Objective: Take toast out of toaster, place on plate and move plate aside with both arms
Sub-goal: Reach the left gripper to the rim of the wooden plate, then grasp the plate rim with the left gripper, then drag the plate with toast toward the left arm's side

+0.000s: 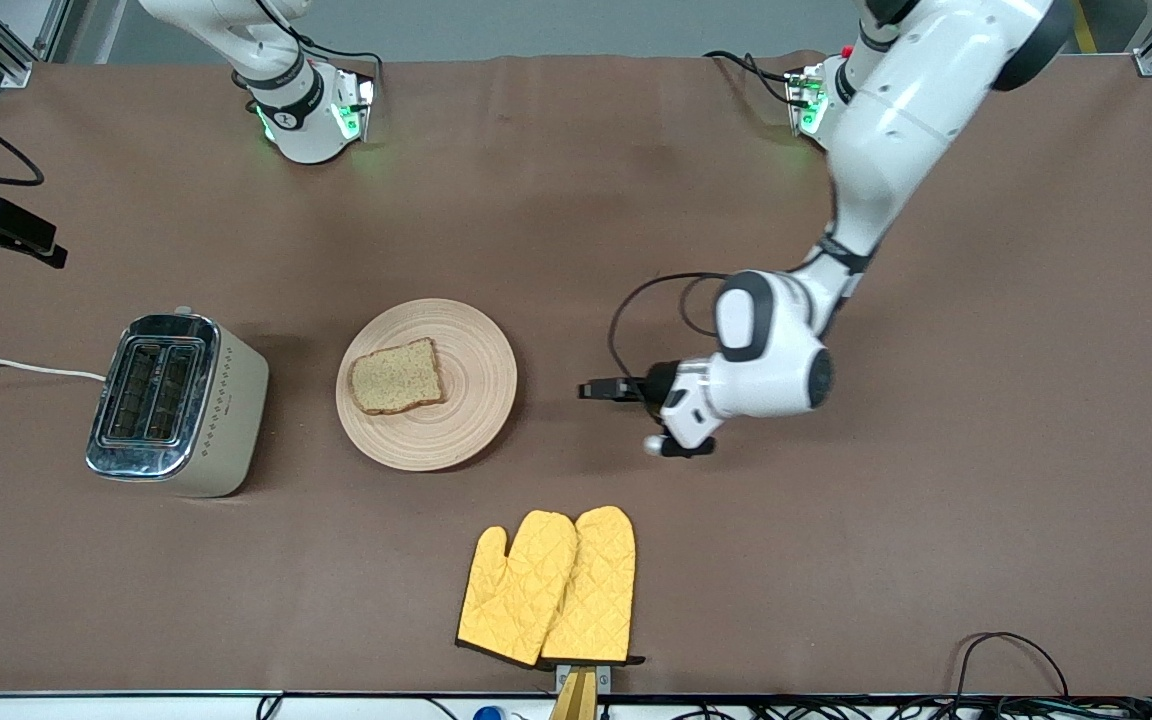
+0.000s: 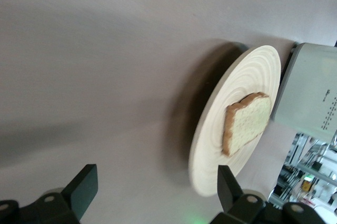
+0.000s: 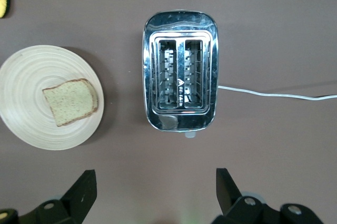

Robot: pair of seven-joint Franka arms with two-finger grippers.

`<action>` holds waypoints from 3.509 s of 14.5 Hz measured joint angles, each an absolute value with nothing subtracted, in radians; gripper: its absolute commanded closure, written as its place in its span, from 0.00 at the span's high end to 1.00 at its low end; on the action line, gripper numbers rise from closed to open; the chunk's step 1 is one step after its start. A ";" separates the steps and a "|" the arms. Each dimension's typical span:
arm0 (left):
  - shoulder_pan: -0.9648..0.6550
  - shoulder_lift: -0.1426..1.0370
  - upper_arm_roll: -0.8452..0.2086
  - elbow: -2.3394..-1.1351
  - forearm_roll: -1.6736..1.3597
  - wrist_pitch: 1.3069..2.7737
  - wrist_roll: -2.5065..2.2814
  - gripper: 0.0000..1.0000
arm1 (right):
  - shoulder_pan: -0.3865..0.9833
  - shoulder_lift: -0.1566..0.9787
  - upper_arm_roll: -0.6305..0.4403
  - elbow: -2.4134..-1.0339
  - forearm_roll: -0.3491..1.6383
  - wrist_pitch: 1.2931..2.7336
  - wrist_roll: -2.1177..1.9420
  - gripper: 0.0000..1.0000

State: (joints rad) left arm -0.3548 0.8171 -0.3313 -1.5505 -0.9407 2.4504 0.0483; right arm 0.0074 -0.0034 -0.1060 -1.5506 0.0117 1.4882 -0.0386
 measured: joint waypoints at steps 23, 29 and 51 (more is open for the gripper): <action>-0.569 1.004 -0.332 -1.335 -0.974 2.658 0.071 0.00 | 0.004 -0.003 -0.089 -1.549 0.025 1.481 -0.039 1.00; -0.439 0.930 -0.322 -1.339 -0.964 2.528 0.077 0.00 | 0.009 -0.003 -0.083 -1.545 0.025 1.480 -0.039 1.00; 0.588 0.869 -0.304 -1.504 -0.701 1.737 0.870 0.01 | 0.021 -0.003 -0.083 -1.541 0.025 1.465 -0.038 1.00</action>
